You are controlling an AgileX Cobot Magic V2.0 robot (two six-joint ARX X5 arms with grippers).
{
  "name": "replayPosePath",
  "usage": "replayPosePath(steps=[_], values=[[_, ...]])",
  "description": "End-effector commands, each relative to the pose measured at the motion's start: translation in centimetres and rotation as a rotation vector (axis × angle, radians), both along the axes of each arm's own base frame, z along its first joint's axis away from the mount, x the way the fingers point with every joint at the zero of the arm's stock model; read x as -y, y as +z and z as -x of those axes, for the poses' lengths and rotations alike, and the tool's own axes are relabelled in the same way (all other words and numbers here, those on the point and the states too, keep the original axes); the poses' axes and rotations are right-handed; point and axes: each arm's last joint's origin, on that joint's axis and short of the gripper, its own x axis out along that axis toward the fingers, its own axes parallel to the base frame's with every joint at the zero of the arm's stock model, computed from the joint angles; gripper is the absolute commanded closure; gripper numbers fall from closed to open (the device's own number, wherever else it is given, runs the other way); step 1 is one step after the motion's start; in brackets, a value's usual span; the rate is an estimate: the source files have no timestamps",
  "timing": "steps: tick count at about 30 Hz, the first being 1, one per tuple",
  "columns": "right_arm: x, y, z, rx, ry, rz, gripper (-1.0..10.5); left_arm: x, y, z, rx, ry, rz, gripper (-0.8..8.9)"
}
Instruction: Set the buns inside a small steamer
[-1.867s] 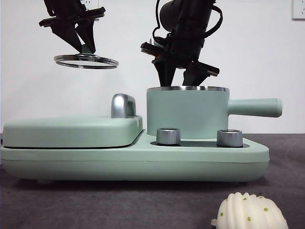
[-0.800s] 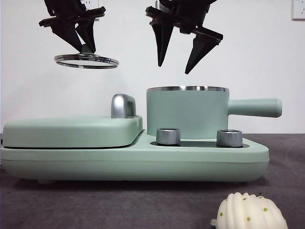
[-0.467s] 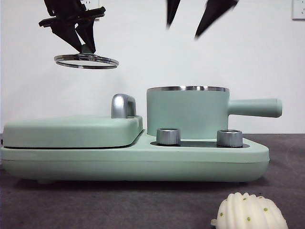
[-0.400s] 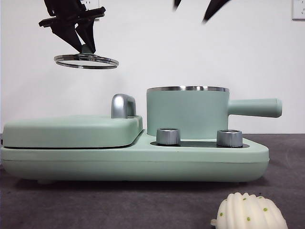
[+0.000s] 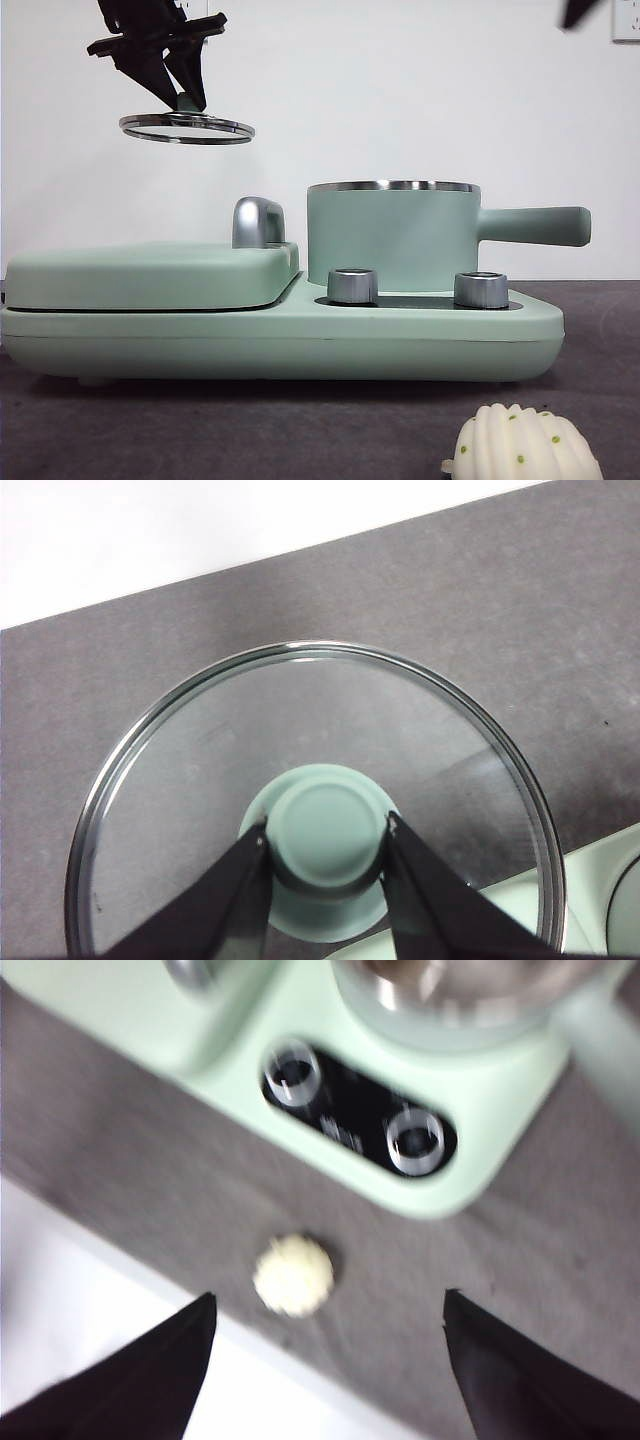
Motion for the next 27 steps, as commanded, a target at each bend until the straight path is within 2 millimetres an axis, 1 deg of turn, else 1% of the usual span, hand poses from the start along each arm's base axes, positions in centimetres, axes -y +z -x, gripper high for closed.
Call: replayPosePath(steps=[1, 4, 8, 12, 21, 27], values=[[-0.6, -2.6, 1.2, -0.133, -0.032, 0.120, 5.8, 0.3, 1.0, -0.2, 0.053, -0.007, 0.020, 7.57], [-1.5, -5.0, 1.9, -0.164, -0.007, 0.166, 5.7, 0.6, 1.0, -0.1, 0.053, -0.012, 0.020, 7.57], [-3.5, -7.8, 2.7, -0.156, 0.016, 0.100, 5.5, 0.8, 1.0, -0.1, 0.052, -0.017, 0.021, 7.57], [-4.5, -10.4, 3.2, -0.176, 0.006, 0.103, 5.0, 1.1, 1.0, 0.0, 0.052, -0.023, 0.022, 7.57], [-5.2, -15.2, 3.3, -0.187, -0.015, 0.124, 4.9, 1.3, 1.0, 0.1, 0.052, -0.028, 0.023, 7.57], [-5.8, -17.4, 2.9, -0.202, -0.015, 0.141, 5.0, 1.3, 1.0, 0.1, 0.052, -0.028, 0.023, 7.57]])
